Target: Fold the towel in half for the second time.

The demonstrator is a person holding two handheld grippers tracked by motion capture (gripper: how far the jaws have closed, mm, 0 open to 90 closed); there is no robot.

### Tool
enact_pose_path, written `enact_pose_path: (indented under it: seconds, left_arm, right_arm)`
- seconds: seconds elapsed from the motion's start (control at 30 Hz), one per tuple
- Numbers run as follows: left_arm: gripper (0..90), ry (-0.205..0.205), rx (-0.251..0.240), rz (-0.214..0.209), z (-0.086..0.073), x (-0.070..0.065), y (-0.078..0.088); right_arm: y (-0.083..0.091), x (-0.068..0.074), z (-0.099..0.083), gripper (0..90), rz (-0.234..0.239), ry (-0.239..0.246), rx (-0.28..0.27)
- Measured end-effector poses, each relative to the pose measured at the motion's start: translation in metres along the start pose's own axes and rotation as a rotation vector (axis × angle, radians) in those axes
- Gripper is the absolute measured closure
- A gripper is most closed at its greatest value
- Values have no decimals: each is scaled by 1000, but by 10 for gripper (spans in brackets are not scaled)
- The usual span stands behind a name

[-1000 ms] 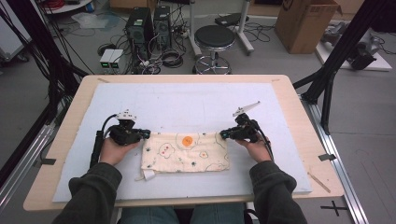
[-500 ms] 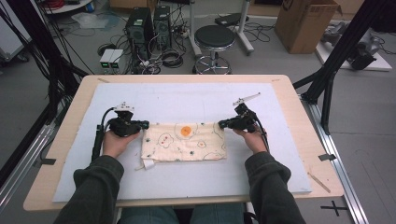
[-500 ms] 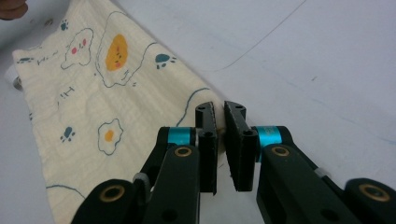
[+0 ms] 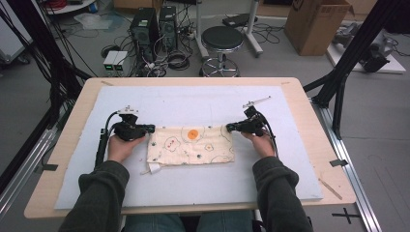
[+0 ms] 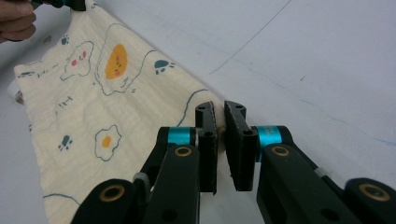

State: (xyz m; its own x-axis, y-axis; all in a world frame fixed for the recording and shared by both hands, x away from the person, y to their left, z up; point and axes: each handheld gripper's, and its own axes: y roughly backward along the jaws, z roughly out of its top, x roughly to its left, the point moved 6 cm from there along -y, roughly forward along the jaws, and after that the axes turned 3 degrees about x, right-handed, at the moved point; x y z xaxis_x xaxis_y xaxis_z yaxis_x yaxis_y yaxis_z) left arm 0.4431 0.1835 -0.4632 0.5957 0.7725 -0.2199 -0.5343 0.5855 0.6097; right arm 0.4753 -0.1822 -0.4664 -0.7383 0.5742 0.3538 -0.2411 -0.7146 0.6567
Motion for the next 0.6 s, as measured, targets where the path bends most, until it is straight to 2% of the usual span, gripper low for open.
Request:
enact_pose_path:
  seconds: [0.37, 0.6]
  left_arm:
    - [852, -33, -27, -21, 3, -9, 10]
    - [852, -49, -37, -26, -2, -14, 17]
  right_arm:
    - [10, 8, 2, 837, 17, 23, -30]
    - [13, 13, -1, 837, 32, 29, -34]
